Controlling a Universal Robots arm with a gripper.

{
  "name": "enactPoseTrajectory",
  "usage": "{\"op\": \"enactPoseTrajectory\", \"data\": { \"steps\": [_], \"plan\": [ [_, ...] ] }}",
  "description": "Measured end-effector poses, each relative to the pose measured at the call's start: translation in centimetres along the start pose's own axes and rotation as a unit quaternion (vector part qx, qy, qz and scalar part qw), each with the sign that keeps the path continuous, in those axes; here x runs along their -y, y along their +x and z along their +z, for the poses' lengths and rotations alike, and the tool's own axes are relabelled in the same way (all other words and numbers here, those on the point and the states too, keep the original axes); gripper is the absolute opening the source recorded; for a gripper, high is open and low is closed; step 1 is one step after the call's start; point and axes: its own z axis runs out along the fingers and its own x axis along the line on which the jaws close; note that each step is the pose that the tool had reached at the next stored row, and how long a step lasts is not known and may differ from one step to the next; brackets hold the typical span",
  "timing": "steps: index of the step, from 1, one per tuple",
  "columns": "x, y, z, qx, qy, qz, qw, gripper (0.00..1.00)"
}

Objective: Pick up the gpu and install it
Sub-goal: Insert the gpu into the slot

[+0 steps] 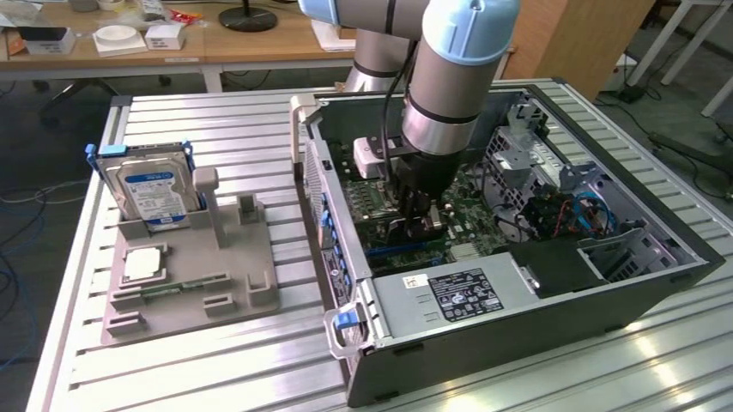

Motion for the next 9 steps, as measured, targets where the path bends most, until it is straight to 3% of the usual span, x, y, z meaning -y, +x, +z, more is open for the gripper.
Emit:
{"op": "enactPoseTrajectory", "data": {
  "steps": [9],
  "plan": [
    [0.00,-0.05,0.04,0.0001,-0.0003,-0.009,1.0000,0.27]
  ]
}}
